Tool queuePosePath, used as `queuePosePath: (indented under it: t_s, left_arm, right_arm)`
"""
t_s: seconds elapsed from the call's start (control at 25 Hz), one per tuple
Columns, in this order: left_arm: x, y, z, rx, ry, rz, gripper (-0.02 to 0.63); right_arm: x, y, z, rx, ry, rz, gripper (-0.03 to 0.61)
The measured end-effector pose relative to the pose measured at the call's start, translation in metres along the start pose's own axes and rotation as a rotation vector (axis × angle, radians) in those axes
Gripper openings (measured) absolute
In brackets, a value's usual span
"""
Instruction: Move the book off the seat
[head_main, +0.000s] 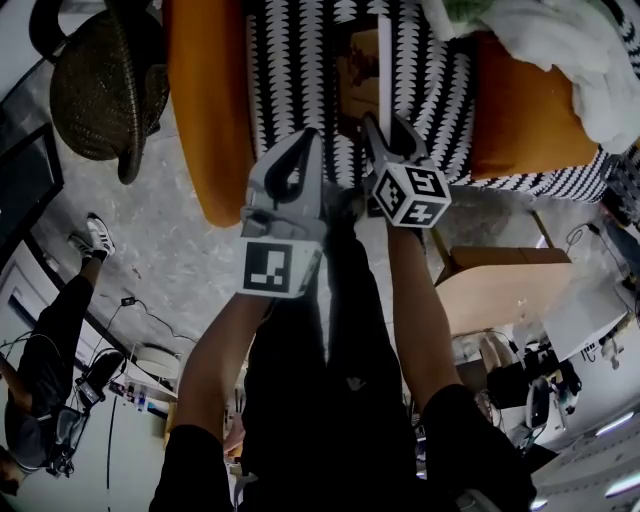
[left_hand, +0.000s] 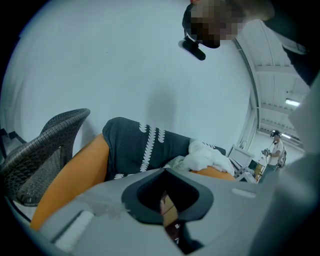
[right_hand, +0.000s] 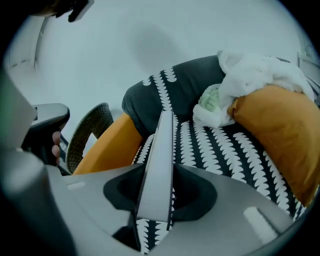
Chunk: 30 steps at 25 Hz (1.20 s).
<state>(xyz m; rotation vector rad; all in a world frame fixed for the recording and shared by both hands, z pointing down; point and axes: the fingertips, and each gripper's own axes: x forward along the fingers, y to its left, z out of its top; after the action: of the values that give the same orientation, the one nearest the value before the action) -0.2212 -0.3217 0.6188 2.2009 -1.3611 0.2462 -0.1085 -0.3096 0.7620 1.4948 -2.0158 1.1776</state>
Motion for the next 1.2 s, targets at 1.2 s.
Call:
queuePosePath:
  t_s: [1.2]
  left_arm:
    - [-0.051, -0.074, 0.117, 0.035, -0.151, -0.009, 0.006]
  right_arm:
    - [-0.153, 0.043, 0.112, -0.010, -0.178, -0.035, 0.156]
